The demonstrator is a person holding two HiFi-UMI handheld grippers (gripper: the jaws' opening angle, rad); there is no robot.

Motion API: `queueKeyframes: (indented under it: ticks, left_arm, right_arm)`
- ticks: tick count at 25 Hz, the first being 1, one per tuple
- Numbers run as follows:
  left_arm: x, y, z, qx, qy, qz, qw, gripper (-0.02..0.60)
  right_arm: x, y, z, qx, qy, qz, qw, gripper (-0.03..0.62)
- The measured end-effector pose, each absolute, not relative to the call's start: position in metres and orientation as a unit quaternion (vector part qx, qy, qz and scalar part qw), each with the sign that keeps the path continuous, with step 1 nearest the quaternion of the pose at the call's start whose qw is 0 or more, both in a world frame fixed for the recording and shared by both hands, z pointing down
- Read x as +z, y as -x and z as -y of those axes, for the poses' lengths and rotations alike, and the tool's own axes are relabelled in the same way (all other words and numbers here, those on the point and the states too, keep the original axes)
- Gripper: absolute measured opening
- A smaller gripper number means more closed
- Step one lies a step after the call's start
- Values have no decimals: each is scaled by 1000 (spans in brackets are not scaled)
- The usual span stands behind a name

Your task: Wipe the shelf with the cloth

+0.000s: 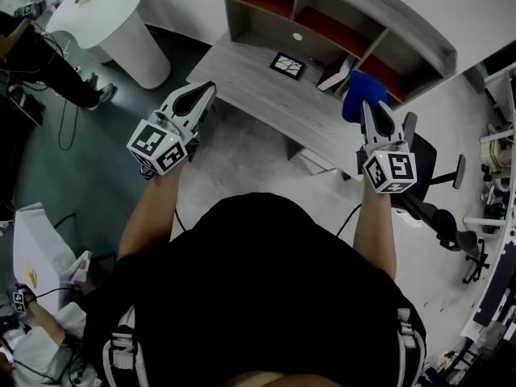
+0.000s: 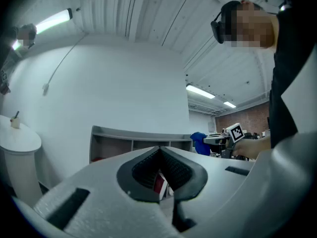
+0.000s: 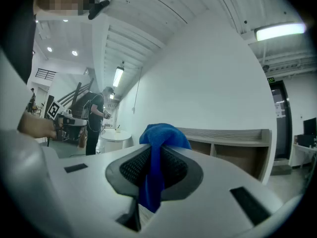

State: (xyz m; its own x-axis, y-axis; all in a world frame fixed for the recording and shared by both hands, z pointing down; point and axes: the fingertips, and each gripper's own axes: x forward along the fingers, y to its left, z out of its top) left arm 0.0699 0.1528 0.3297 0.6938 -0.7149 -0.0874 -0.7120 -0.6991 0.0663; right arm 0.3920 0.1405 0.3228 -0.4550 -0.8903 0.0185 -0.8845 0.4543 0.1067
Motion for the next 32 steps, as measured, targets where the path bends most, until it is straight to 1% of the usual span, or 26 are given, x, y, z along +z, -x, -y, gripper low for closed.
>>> queueKeyframes:
  ticks: [5,13,21,26,32]
  left_arm:
    - [325,-80,-166,-56,-919,389,-19,15]
    - [332,-107,-162,-40,-924,379,-7,15]
    - [332,-133,-163,-22,-922,387,-9,17]
    - [336,-139,-170,-9,-920,391,-9,17]
    - [350,-132,-165,8,-922,387,17,17]
  right_arm:
    - [324,-394,-142,-37,-520,853,39,48]
    - [331,-400,-137,-44,-506,859,56,48]
    - [330,-411,-128,-41,-483,874,42,49]
    - [332,-401,-127,-40,-462,885,46,49]
    - [327,-381,-114,-42,-446,893,45,49]
